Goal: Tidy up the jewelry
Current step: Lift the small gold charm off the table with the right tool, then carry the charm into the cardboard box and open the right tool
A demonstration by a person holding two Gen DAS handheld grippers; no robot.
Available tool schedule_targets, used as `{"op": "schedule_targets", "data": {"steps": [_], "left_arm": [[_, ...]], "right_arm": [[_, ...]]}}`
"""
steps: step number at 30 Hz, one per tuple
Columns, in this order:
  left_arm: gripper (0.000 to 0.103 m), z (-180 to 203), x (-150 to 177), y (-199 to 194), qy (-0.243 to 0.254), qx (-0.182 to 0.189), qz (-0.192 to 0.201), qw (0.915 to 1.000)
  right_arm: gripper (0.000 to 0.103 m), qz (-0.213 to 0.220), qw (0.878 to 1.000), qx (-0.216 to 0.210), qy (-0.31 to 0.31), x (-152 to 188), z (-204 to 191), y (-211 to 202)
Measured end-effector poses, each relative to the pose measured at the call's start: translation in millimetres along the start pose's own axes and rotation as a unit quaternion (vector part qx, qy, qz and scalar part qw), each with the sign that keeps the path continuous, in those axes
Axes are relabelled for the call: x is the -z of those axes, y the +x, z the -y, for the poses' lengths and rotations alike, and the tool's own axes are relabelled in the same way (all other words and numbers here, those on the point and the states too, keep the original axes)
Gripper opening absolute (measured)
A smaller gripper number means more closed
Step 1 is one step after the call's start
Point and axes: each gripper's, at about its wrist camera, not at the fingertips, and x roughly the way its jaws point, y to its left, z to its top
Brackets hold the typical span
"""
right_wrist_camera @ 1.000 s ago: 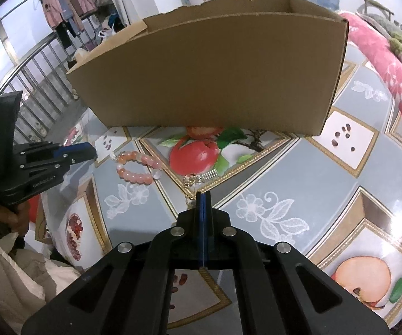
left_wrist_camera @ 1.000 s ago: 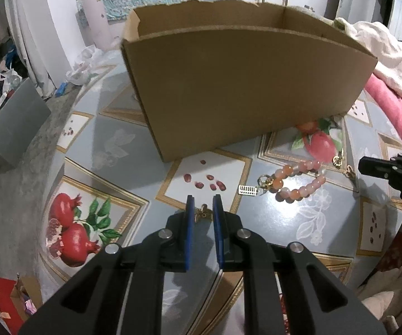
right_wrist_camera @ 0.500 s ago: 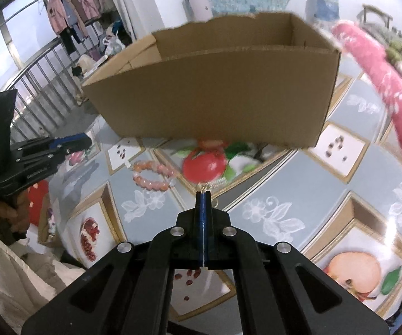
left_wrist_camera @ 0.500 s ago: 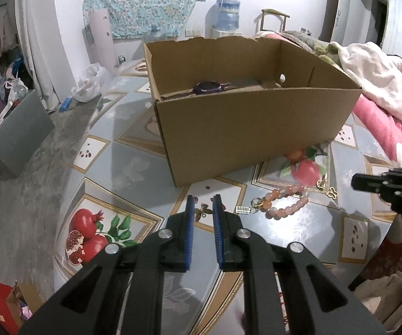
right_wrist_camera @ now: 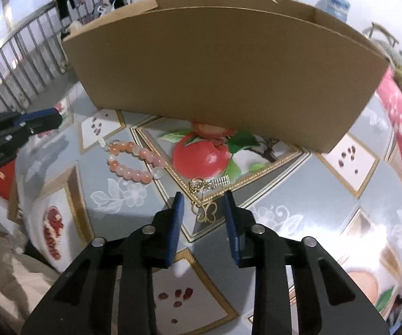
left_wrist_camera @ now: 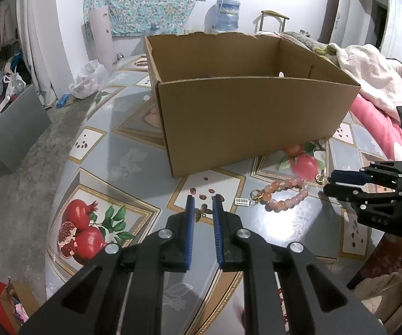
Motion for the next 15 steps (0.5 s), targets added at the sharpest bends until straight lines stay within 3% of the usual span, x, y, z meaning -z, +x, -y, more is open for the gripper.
{"op": "schedule_targets", "data": {"steps": [1,15], "left_arm": [[0.012,-0.7,0.5,0.5,-0.001,0.001,0.000,1.0000],[0.012,-12.5,2.0,-5.5,-0.009,0.010,0.014,0.9998]], "right_arm": [[0.014,-0.002,1.000,-0.002,0.001,-0.5,-0.5,0.6],[0.013,0.011,1.000,-0.006,0.017,2.4,4.2,-18.8]]}}
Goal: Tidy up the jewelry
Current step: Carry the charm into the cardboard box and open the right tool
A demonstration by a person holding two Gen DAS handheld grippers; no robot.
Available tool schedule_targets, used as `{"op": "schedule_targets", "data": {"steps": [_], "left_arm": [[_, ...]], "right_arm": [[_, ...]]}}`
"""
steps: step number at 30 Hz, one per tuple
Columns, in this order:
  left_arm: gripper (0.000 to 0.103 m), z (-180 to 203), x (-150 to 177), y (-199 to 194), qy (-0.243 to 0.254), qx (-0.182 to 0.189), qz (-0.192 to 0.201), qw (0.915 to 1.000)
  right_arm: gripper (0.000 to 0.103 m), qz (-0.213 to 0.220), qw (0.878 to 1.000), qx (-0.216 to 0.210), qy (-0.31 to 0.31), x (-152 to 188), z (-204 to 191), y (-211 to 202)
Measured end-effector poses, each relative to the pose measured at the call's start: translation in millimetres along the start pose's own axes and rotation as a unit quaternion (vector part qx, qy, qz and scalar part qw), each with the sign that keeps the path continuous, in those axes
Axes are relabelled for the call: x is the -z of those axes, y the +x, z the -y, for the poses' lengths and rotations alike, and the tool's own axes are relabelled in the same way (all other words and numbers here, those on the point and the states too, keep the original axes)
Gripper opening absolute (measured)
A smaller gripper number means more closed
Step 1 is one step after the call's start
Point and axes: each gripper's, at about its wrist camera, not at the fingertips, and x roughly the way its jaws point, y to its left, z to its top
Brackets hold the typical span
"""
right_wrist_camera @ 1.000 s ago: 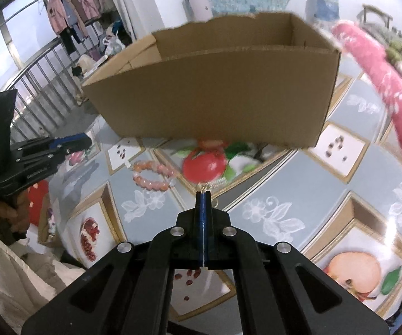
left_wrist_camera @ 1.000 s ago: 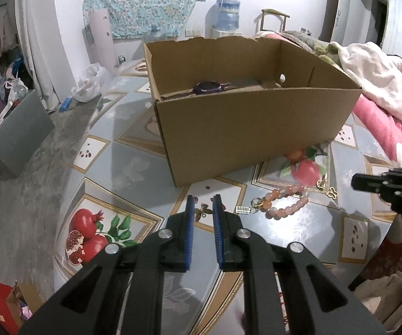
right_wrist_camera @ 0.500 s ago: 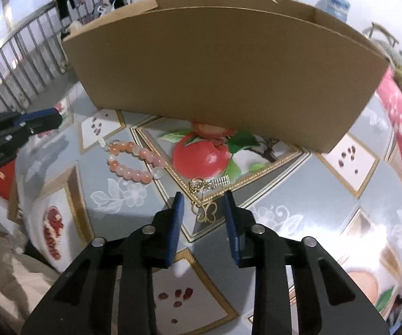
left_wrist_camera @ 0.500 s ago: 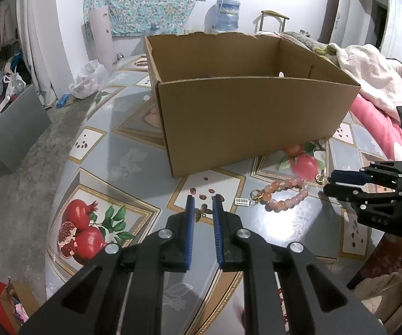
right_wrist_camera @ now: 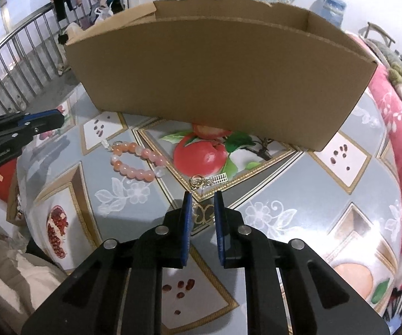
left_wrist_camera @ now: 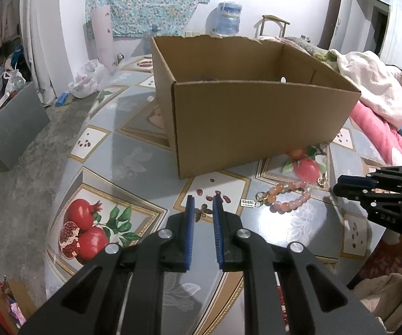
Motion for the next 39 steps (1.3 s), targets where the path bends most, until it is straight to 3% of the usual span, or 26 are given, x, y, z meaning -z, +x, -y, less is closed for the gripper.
{"op": "schedule_targets", "data": {"steps": [7,11,17,20,26,29,36,39], "left_arm": [[0.012,-0.4,-18.5,-31.4,0.002,0.005,0.036,0.9993],[0.012,5.7,-46.8,-60.9,0.023,0.017,0.094,0.9952],[0.012,11.3,-95.7,-57.0,0.015,0.074,0.135,0.9880],[0.012,19.8,-125.9,-25.4,0.015,0.098,0.106,0.9895],[0.012,34.4,-165.5,43.8,0.016,0.108,0.023,0.9938],[0.013,36.0,-180.1,73.9,0.004,0.117,-0.018,0.9929],[0.013,32.1,-190.0,106.6,-0.042,0.133,-0.069,0.9879],[0.022,28.5,-190.1,112.3,-0.061,0.144,-0.076,0.9847]], "right_arm": [[0.013,0.057,0.998,-0.013,-0.002,-22.8,-3.3,-41.1],[0.013,0.124,0.992,-0.023,-0.018,-52.5,-8.1,-72.3],[0.013,0.187,0.980,-0.059,-0.028,-113.1,1.3,-78.2],[0.013,0.170,0.982,-0.081,-0.016,-140.5,14.3,-58.4],[0.014,0.079,0.991,-0.108,0.028,-193.4,49.1,6.3],[0.014,0.046,0.991,-0.117,0.042,-204.2,59.2,24.8],[0.018,0.042,0.991,-0.107,0.072,-209.9,80.2,34.9],[0.019,0.049,0.988,-0.115,0.085,-211.1,90.5,34.8]]}}
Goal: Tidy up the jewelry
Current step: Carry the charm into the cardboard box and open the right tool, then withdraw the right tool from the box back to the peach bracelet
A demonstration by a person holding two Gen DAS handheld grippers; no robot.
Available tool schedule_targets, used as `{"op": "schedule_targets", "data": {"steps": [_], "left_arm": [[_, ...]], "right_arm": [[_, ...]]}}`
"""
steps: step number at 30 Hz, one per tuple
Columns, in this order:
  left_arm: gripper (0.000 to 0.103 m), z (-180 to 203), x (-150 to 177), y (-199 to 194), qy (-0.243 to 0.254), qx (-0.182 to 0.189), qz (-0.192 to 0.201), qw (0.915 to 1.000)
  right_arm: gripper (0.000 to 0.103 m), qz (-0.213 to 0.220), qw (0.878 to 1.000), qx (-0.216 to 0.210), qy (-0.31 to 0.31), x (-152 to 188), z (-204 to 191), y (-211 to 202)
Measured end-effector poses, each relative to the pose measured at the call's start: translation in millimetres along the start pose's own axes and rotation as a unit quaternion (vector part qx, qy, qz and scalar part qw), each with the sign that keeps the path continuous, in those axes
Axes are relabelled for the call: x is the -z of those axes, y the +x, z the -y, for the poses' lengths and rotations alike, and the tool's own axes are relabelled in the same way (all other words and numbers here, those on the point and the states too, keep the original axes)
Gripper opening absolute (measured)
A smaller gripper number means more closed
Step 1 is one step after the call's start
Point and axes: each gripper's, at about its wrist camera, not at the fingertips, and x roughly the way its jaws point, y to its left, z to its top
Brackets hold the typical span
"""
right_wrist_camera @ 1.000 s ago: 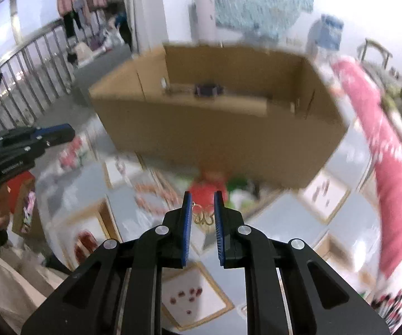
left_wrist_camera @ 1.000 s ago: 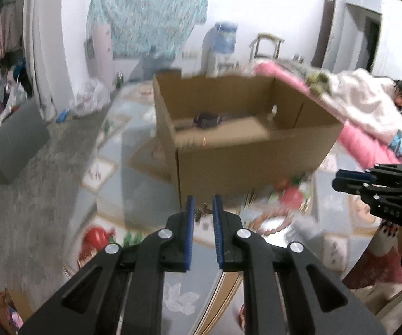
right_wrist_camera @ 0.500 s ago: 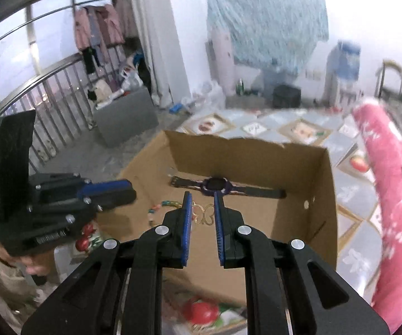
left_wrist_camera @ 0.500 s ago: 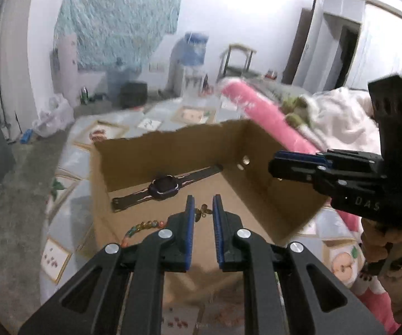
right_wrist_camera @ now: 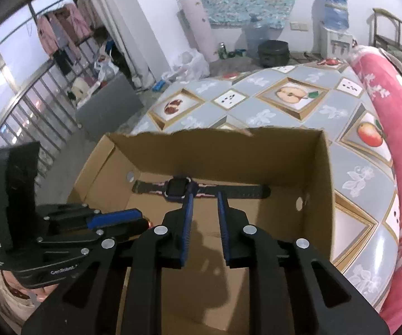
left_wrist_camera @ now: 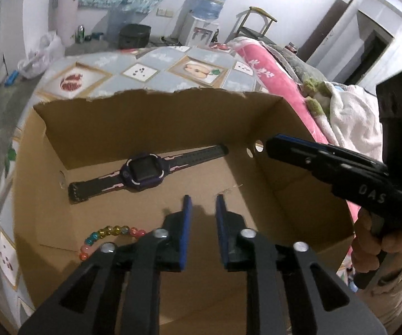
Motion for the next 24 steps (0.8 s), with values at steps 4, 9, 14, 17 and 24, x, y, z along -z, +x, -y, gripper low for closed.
{"op": "schedule_targets", "data": {"steps": [4,9,14,17,24], "left_arm": [[0.026,-3.9,-1.4,-2.6,-0.013,0.013,0.007,0.9998],[0.027,-6.1,-5.5,-12.9,-0.022,0.022,0.027,0.9991],[0.033,-2.4,-6.6,-32.1,-0.022,0.026,0.056,0.9978],[0.037,0.7,-4.6,-44.6,-0.021,0.029,0.072,0.9967],[0.057,16.0,15.3,-93.8,0.005,0.029,0.124,0.9919]], "right_arm": [[0.019,0.011,1.000,-0.004,0.009,-2.4,8.3,-5.1],[0.023,0.029,0.999,-0.006,0.018,-3.4,14.0,-17.6],[0.032,0.054,0.998,-0.009,0.025,-0.9,14.0,-39.2],[0.038,0.068,0.997,-0.014,0.026,3.0,10.9,-56.2],[0.055,0.119,0.992,-0.024,0.021,24.1,-3.0,-115.5]]}}
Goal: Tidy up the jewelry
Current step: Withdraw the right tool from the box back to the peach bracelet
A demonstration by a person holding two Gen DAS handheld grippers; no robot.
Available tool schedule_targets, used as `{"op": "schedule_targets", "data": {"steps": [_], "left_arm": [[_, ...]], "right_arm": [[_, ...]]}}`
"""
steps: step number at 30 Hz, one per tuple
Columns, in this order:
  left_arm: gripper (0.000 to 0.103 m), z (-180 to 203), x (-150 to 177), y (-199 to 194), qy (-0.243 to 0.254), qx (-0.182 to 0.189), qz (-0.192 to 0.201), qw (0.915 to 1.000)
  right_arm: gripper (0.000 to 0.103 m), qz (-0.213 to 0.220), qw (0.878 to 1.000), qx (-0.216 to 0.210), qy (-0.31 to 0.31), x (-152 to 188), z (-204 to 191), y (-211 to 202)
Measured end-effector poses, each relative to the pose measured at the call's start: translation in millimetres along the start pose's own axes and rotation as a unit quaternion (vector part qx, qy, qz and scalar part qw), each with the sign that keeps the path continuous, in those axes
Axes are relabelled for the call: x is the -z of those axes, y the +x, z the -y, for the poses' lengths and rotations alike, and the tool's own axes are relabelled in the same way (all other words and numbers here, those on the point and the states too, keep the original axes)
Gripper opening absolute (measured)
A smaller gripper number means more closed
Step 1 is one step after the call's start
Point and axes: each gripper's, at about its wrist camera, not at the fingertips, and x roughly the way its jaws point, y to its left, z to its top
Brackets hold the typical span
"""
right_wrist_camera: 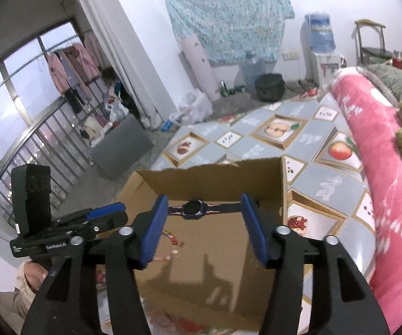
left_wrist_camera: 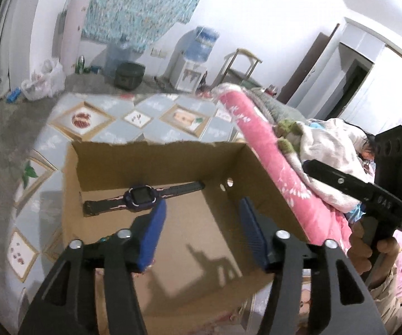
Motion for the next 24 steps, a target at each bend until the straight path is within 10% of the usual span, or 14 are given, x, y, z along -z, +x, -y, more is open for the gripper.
{"op": "schedule_targets", "data": {"steps": [11,24], "left_arm": [[0.076,-3.9,72.7,-93.3,0.022,-0.049,0.020,0.9984],[0.078,-47.8,194.6,-40.3,0.020,-0.175,-0.106,0.9787]], "right_arm": [[0.059,0.012,1.000,0.007,-0.019,68.4,-25.4,-63.7],[0.053,-0.172,0.984,-0.009,0.043,192.9,-33.1,17.4]]}}
